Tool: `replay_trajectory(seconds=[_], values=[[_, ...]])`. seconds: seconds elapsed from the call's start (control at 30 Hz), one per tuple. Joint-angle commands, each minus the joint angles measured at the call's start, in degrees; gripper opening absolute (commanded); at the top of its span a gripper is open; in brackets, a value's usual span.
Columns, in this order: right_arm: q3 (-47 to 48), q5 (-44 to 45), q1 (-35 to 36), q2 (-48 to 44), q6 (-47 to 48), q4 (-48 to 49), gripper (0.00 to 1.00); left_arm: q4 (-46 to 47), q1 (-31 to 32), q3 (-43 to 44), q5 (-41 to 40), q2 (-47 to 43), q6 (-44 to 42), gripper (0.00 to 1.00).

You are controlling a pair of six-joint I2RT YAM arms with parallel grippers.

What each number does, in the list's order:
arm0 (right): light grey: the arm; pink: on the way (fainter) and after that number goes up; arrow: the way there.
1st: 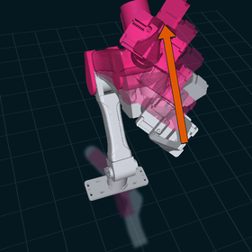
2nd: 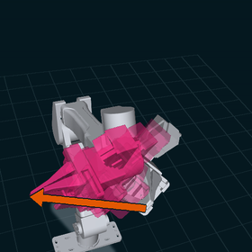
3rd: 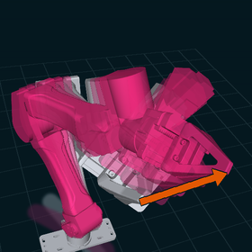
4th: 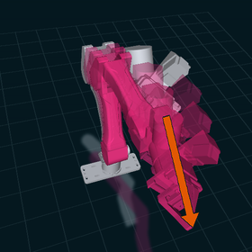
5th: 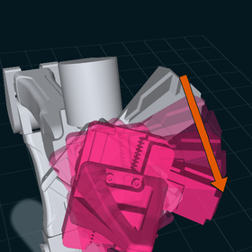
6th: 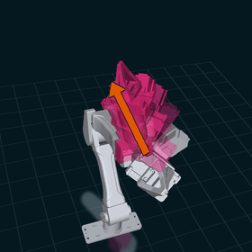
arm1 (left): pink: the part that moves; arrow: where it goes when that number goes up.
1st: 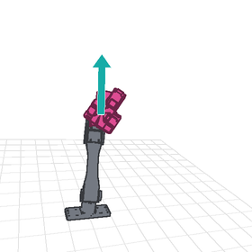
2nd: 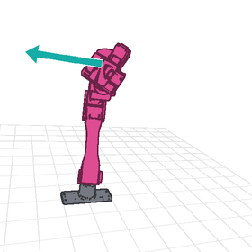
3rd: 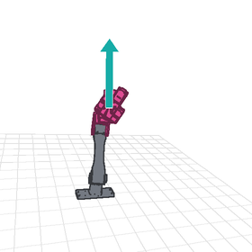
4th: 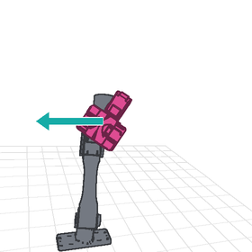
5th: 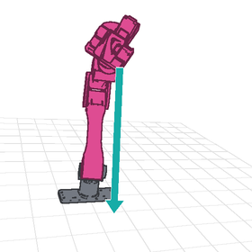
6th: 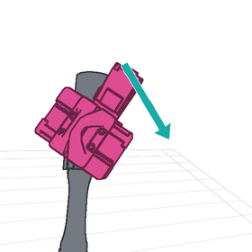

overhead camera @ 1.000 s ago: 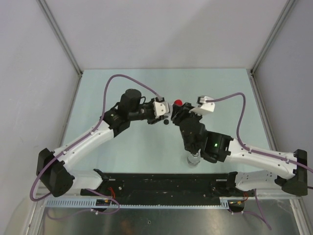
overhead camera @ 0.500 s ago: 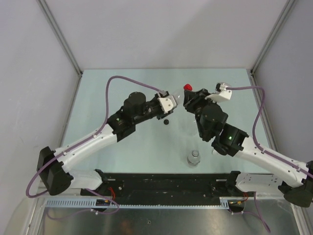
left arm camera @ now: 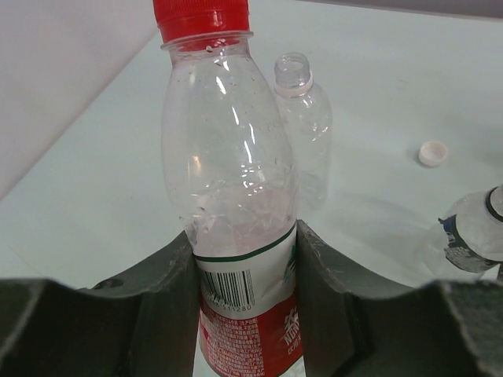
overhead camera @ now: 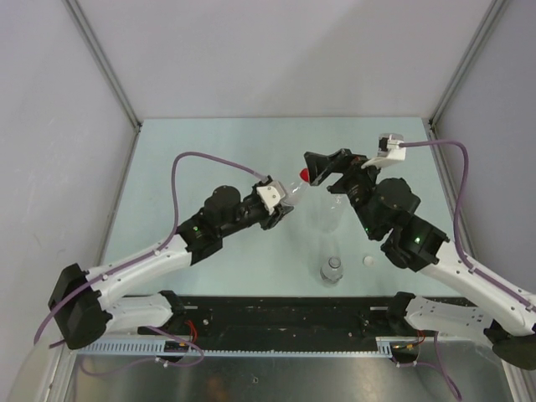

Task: Screw on the bottle caps
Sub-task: Screw the bottle cap onto the plastic bottle.

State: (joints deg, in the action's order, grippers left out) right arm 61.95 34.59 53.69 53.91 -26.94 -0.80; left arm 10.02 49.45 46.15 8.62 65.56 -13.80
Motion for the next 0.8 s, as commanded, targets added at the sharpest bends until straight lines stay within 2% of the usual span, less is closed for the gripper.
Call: replay_trajectory(seconds=[0.0,0.23,0.43,0.6,0.63,0.7,0.77], values=[[0.84,-6.96,-0.41,0.7,0.96,-2.13,0.99,6.41,0.31,-1.35,-0.43,-3.87,4.14,0.41],[0.84,-10.5,-0.47,3.64,0.12,-5.98,0.98,9.41,0.3,-3.67,0.33,-6.01,7.04,0.41],[0.86,-13.54,-0.51,5.72,1.18,-2.66,0.88,11.17,0.37,-5.23,3.33,-7.0,8.4,0.42],[0.84,-17.22,-0.57,7.43,0.74,-0.5,0.57,11.76,0.31,-5.6,3.14,-8.18,8.88,0.42],[0.86,-17.64,-0.59,7.61,0.44,-0.42,0.46,11.86,0.35,-5.66,3.19,-8.44,8.97,0.42],[0.88,-17.48,-0.65,7.7,-0.21,-0.69,0.14,12.15,0.31,-5.97,3.12,-9.16,9.17,0.48],[0.82,-16.99,-0.62,7.26,-0.22,-0.92,0.04,12.37,0.3,-6.2,2.64,-9.93,9.63,0.6]])
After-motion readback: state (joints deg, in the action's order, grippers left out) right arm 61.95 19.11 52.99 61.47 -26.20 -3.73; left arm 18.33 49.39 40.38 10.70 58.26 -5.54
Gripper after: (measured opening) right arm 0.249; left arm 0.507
